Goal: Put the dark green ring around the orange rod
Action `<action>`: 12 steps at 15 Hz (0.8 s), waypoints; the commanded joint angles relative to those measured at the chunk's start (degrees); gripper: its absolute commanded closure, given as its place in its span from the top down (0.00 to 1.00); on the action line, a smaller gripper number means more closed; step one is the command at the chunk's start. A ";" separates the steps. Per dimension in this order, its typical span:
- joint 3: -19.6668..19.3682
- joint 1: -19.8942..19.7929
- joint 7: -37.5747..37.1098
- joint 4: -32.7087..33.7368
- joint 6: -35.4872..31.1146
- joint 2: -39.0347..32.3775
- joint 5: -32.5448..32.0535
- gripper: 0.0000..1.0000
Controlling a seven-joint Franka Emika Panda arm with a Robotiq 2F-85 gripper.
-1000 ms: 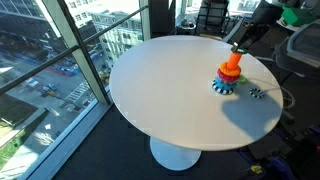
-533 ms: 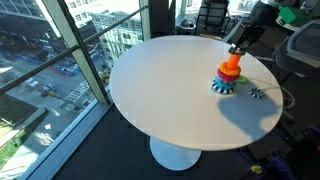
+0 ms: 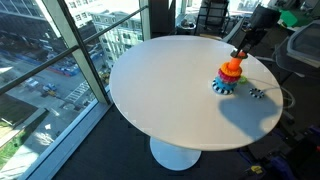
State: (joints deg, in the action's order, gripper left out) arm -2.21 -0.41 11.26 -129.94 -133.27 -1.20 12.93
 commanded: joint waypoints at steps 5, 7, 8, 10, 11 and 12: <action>1.03 -0.09 -0.96 -4.08 -2.45 1.17 -3.19 0.99; 1.24 -0.04 -0.90 -4.60 -0.48 2.14 -3.82 1.00; 1.33 -0.01 -1.16 -4.74 1.38 2.89 -4.52 1.00; 1.41 0.02 -2.85 -4.90 5.02 4.42 -7.60 1.00; 1.45 0.03 -4.28 -4.99 6.47 5.25 -9.57 1.00; 1.50 0.02 -5.28 -5.06 7.80 6.07 -11.19 1.00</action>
State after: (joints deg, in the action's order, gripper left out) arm -0.99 -0.40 9.73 -133.76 -129.46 0.87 6.18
